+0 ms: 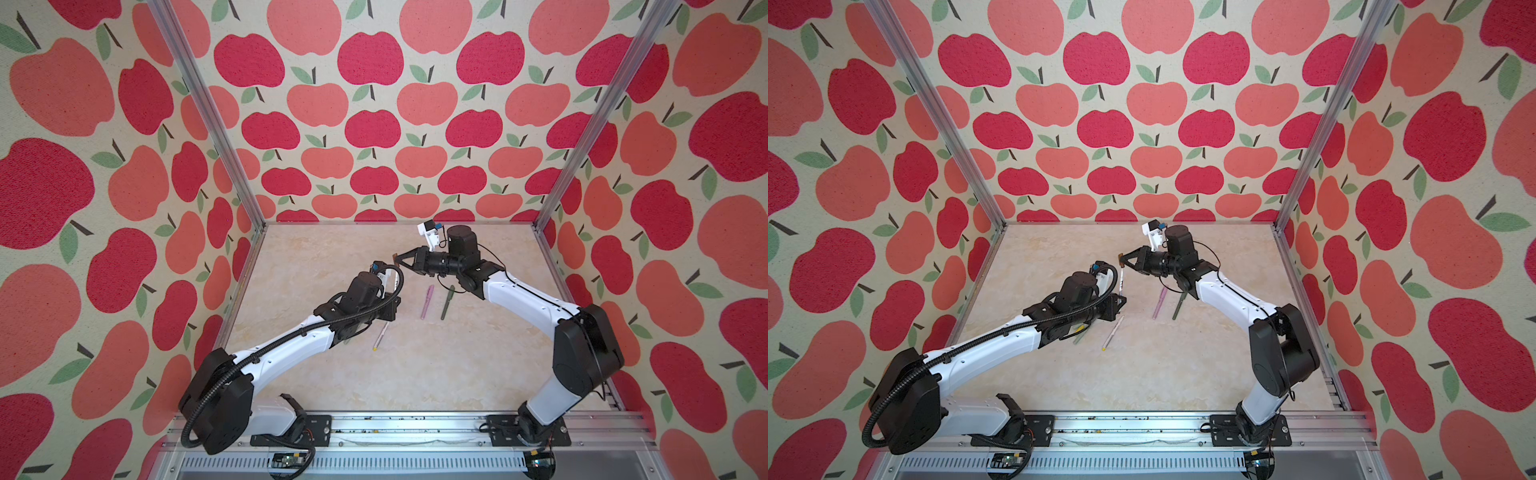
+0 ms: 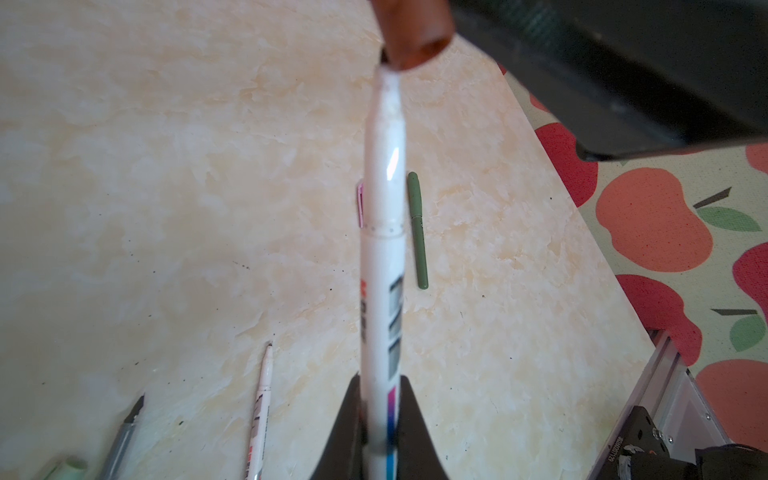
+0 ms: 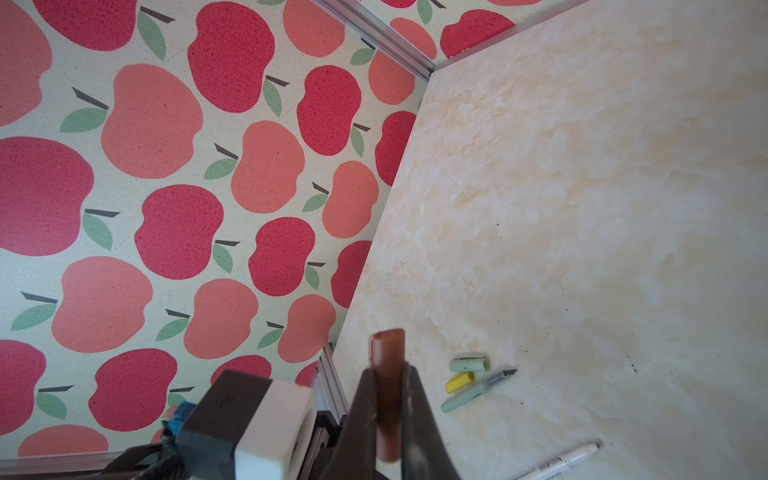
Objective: Insert the pens into the pen caps
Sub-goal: 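Align the brown cap over the white marker tip with the right gripper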
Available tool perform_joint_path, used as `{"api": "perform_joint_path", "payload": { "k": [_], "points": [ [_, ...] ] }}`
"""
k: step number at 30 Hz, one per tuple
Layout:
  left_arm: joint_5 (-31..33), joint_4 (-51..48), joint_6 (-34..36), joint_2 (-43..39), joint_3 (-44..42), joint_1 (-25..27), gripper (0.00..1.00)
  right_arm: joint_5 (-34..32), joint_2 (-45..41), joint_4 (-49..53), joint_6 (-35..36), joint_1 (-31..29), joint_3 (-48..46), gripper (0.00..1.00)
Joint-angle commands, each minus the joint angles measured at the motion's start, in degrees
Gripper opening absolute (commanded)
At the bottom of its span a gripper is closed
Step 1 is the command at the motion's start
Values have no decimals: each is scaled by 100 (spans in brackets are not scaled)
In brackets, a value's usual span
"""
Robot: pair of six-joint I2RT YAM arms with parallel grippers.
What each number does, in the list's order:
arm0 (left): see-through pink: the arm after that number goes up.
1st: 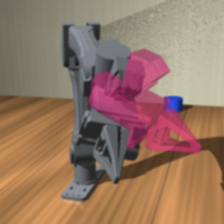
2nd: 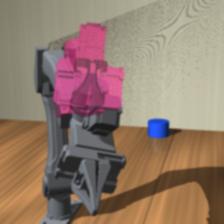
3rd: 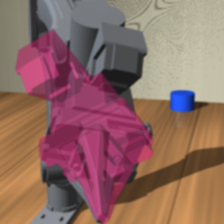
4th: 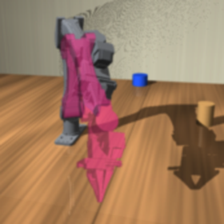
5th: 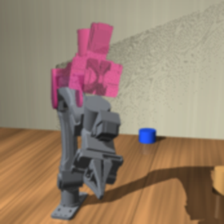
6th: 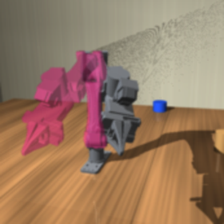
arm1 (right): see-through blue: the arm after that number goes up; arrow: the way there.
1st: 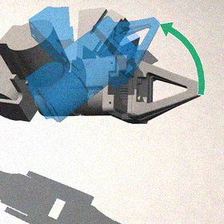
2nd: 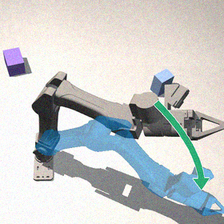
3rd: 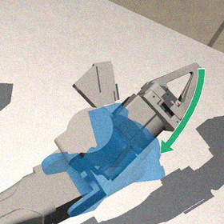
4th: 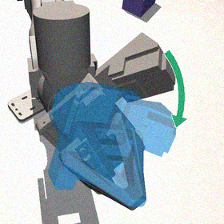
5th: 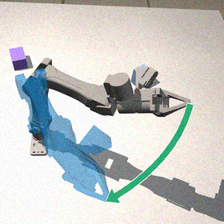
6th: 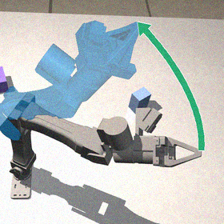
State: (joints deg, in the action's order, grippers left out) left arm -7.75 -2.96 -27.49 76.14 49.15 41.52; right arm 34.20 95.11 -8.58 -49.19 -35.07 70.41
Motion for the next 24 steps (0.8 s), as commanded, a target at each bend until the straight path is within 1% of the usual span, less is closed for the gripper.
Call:
{"api": "perform_joint_path", "payload": {
  "k": [1,17,24],
  "points": [
    [112,37,-9,-120,60,-52,0,79,29,-83,-3,-55,-58,1],
    [157,32,-27,-182,25,-77,0,87,98,-122,-5,-107,-52,0],
    [116,37,-46,-154,-15,-76,0,11,130,-11,77,-48,223,0]
  ]
}}
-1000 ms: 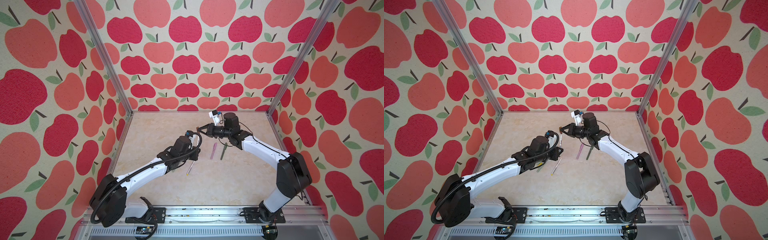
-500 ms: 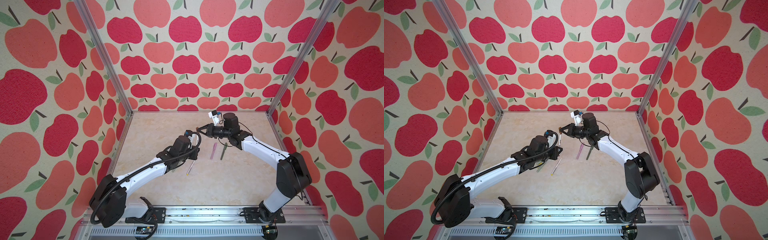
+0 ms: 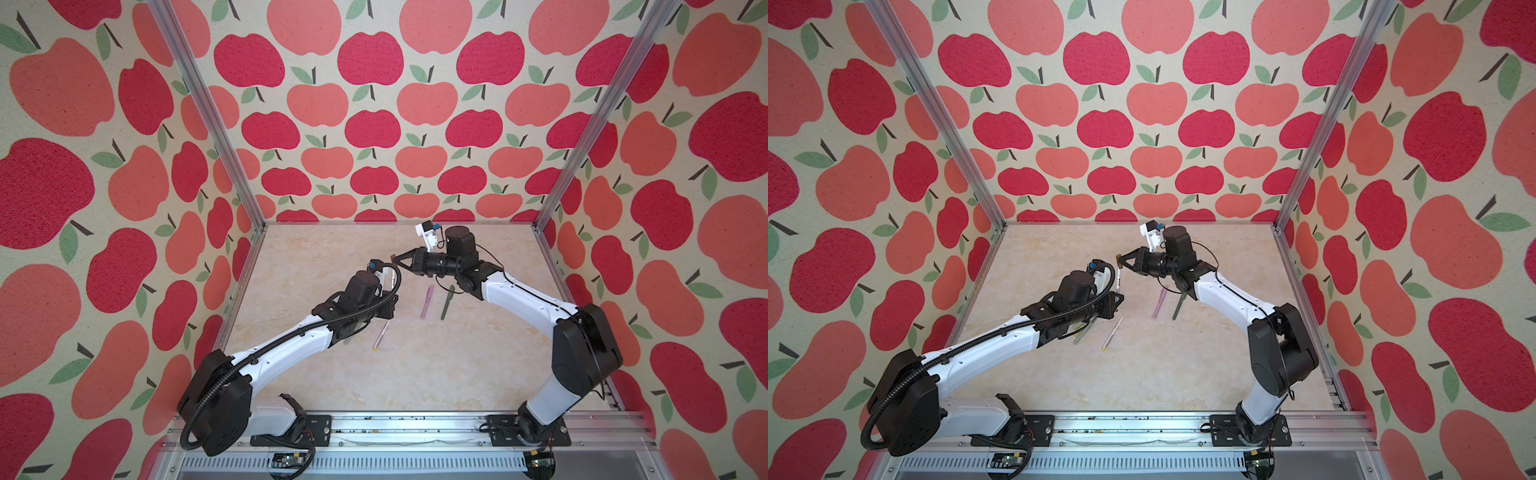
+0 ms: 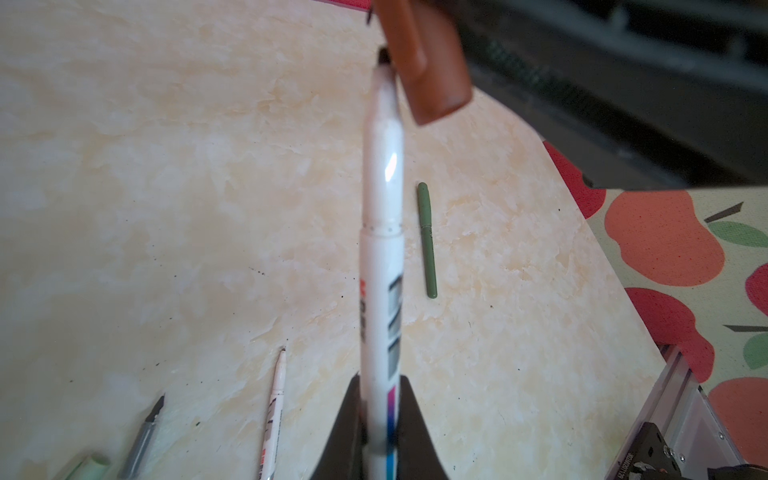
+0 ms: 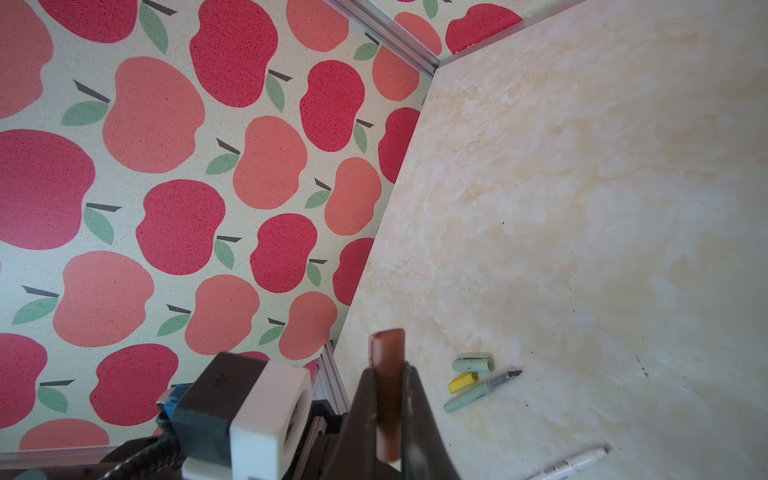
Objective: Insert the pens into the pen caps
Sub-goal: 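Align the brown cap over the white marker tip with the right gripper, then press the brown cap down onto the marker tip with the right gripper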
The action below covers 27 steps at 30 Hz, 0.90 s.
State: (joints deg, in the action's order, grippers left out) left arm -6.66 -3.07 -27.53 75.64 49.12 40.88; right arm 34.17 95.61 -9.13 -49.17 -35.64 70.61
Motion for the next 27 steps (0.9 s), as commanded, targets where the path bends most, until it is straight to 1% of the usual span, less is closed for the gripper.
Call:
{"api": "perform_joint_path", "payload": {
  "k": [1,10,27],
  "points": [
    [3,43,-49,-110,-25,-14,0,-2,89,80,110,20,259,0],
    [-20,61,-44,-121,-43,-10,0,-34,295,165,171,54,561,0],
    [17,88,-38,-127,-40,-26,0,2,261,95,127,20,289,0]
  ]
}}
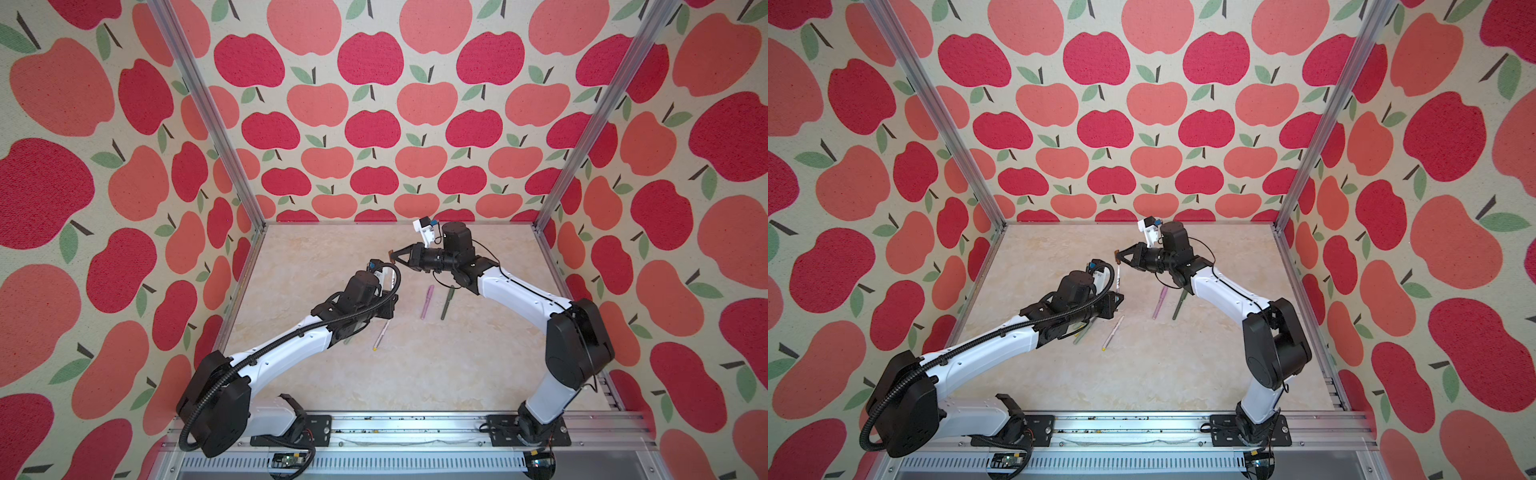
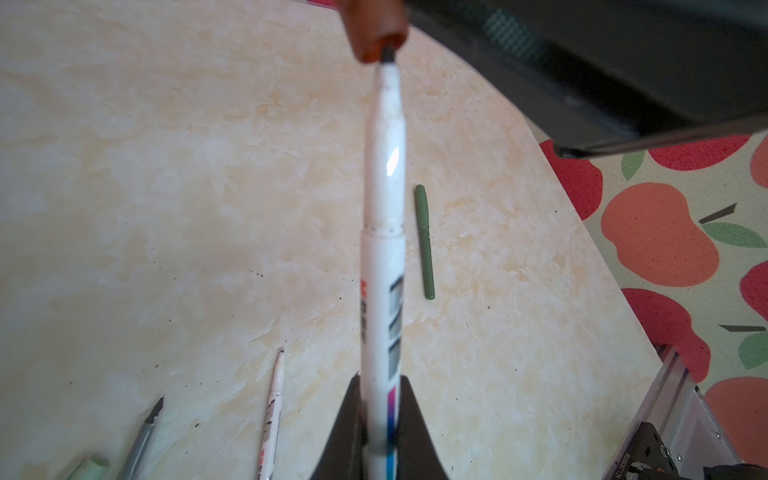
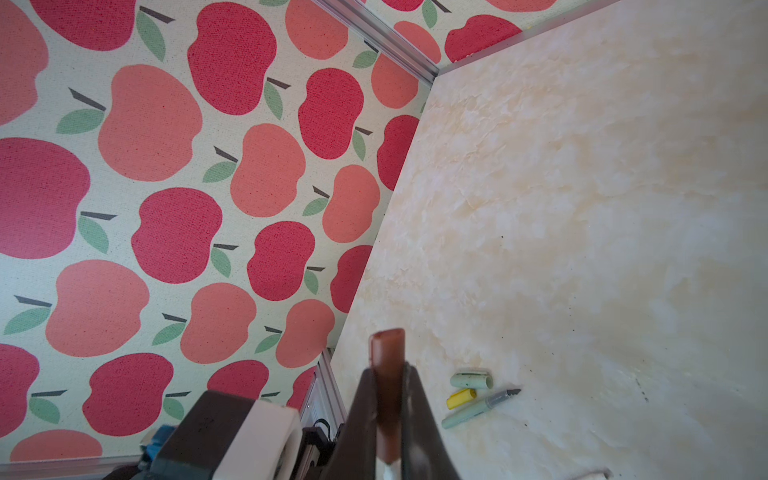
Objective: Insert the pens into the pen caps
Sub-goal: 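Press the brown cap down onto the marker tip with the right gripper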
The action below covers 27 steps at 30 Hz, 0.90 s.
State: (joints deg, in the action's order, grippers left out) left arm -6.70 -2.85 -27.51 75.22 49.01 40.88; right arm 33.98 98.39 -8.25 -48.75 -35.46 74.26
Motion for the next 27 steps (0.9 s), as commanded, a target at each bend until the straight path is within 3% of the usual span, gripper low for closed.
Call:
{"api": "perform_joint_path", "payload": {
  "k": [1,27],
  "points": [
    [28,70,-40,-88,-26,-24,0,21,-29,2,85,2,-79,0],
    [142,134,-62,-103,-69,-116,0,48,-257,-35,43,-170,-241,0]
  ]
}}
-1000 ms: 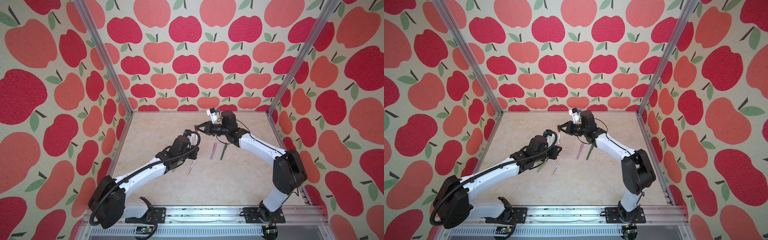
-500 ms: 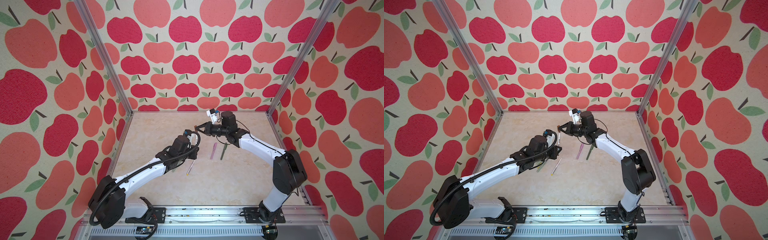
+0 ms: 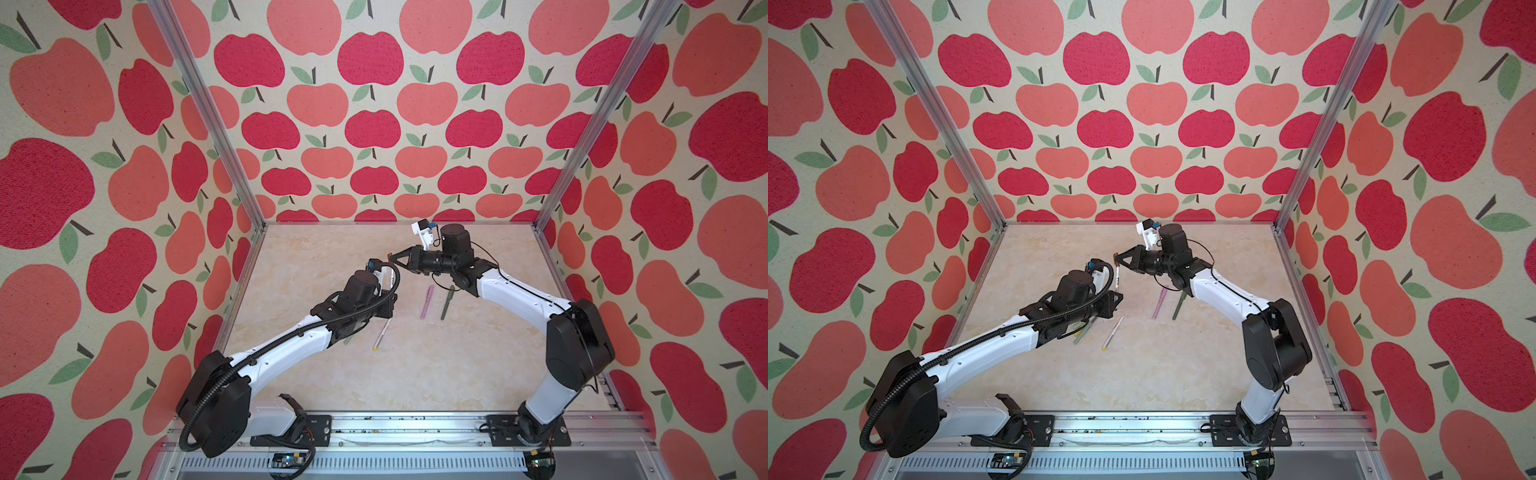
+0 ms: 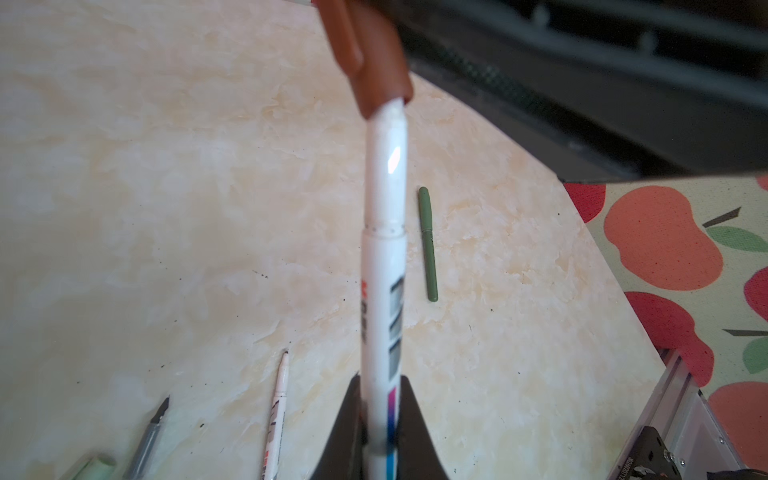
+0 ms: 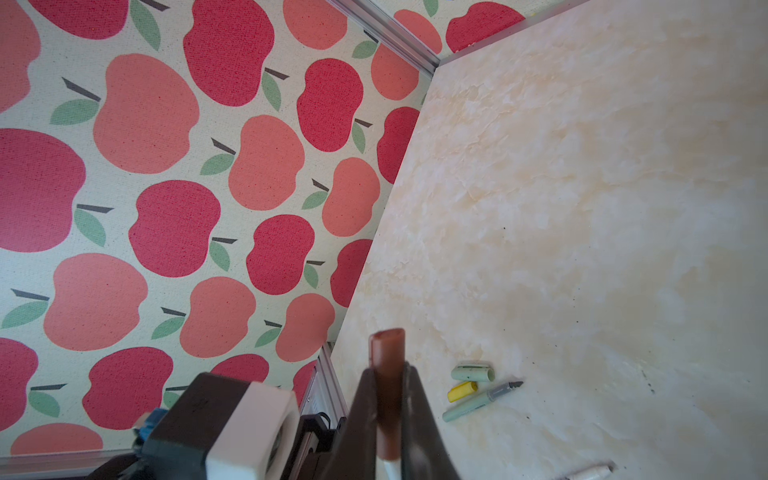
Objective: Insert the pens into the pen caps
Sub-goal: 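Press the brown cap down onto the marker tip with the right gripper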
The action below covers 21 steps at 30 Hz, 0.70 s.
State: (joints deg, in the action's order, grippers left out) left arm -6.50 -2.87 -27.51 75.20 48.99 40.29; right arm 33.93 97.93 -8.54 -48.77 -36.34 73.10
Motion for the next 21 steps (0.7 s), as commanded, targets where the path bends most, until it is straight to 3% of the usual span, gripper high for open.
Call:
{"api": "perform_joint_path", "payload": {
  "k": [1,12,21],
  "points": [
    [144,138,-64,-118,-73,-54,0,48,-222,-21,43,-96,-147,0],
    [425,751,-84,-141,-66,-74,0,-170,-316,-695,-282,-234,-596,0],
    [230,1122,-16,219,230,-48,0,-152,-259,-1467,-608,-259,-885,0]
  ]
}}
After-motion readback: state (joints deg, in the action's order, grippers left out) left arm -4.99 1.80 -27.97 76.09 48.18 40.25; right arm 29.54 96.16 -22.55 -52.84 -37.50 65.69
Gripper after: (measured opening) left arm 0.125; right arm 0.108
